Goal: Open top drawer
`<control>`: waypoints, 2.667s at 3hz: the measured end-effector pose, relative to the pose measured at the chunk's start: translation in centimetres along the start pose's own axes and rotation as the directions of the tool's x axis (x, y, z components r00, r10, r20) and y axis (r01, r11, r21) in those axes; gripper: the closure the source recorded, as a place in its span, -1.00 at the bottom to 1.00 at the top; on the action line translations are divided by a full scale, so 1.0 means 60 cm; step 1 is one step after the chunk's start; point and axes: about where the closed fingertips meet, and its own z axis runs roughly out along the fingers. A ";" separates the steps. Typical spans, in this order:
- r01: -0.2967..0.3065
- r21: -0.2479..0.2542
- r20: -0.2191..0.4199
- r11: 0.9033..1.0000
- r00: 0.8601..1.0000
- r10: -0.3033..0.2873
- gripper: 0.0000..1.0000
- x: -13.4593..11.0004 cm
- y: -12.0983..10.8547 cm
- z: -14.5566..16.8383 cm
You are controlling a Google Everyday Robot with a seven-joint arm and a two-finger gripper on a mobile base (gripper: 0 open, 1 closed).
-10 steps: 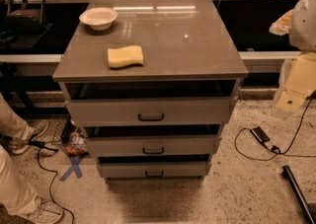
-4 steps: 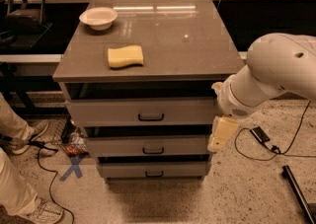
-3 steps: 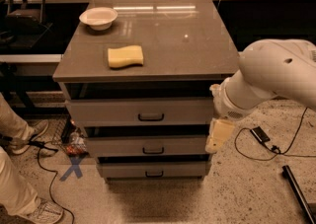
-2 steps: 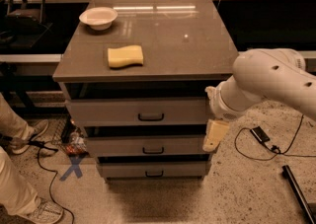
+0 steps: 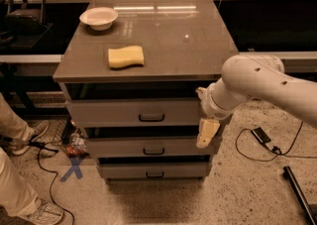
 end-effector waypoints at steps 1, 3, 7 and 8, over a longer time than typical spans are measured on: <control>0.081 -0.021 0.017 0.997 0.997 -0.080 -1.00 -0.016 -0.021 0.050; 0.133 -0.071 0.019 0.989 0.991 -0.132 -1.00 -0.033 -0.050 0.121; 0.110 -0.088 0.001 0.990 0.994 -0.110 0.77 -0.036 -0.055 0.129; 0.110 -0.088 0.001 0.990 0.994 -0.110 1.00 -0.038 -0.057 0.123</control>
Offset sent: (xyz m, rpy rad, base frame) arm 0.0553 0.0362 -0.0468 -0.0025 0.0100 0.1825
